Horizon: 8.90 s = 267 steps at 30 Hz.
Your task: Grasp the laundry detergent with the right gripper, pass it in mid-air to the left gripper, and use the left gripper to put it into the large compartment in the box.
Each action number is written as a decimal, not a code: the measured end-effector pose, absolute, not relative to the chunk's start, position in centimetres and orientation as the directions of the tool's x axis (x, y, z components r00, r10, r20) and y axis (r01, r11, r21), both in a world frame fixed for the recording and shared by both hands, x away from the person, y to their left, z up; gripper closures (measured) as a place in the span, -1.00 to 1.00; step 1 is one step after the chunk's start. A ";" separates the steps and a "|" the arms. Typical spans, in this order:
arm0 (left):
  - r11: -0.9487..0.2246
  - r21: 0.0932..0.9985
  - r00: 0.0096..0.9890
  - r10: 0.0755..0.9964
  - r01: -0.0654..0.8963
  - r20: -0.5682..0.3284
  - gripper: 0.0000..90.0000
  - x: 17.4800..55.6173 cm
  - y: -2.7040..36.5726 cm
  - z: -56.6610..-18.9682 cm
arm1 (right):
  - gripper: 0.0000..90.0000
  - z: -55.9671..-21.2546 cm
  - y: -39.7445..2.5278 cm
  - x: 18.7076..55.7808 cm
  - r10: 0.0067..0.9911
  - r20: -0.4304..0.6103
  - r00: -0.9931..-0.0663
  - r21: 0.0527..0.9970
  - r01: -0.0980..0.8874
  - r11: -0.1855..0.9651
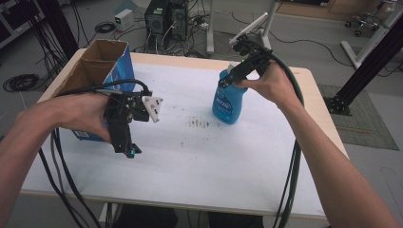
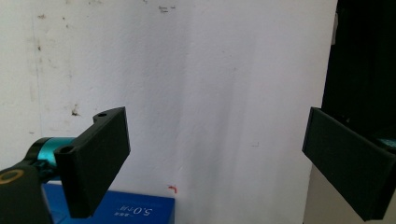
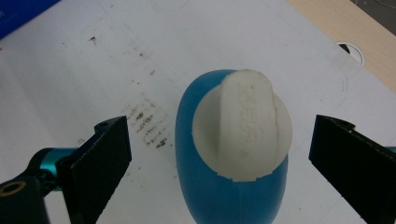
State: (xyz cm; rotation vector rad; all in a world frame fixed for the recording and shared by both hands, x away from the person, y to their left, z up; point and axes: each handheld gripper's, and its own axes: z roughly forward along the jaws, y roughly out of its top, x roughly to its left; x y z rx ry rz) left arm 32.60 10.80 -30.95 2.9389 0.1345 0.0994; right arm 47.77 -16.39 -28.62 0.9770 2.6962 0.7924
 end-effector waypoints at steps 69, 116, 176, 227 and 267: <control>-0.977 0.197 0.994 0.096 0.083 0.054 -0.83 32.7 10.8 -31.8 | -0.88 -36.6 -19.1 45.3 0.696 0.019 -0.718 0.709 0.501 0.497; -0.976 0.198 0.993 0.101 0.088 0.058 -0.83 32.7 10.9 -31.9 | -0.42 -37.7 -18.8 45.5 0.697 0.025 -0.717 0.760 0.466 0.452; -0.926 0.361 0.984 0.152 0.108 0.094 -0.83 37.6 8.4 -21.6 | 0.02 -33.3 -16.9 41.7 0.259 0.058 -0.964 0.775 0.207 0.597; -0.960 0.276 0.996 0.071 0.053 0.054 -0.55 39.3 0.4 -23.7 | 0.01 -33.1 -13.3 40.2 0.031 0.040 -0.999 0.762 0.050 0.645; -0.971 0.241 0.997 0.028 0.012 0.066 -0.15 39.2 -0.4 -23.6 | 0.00 -33.3 -13.4 40.2 0.025 0.033 -0.999 0.771 0.042 0.636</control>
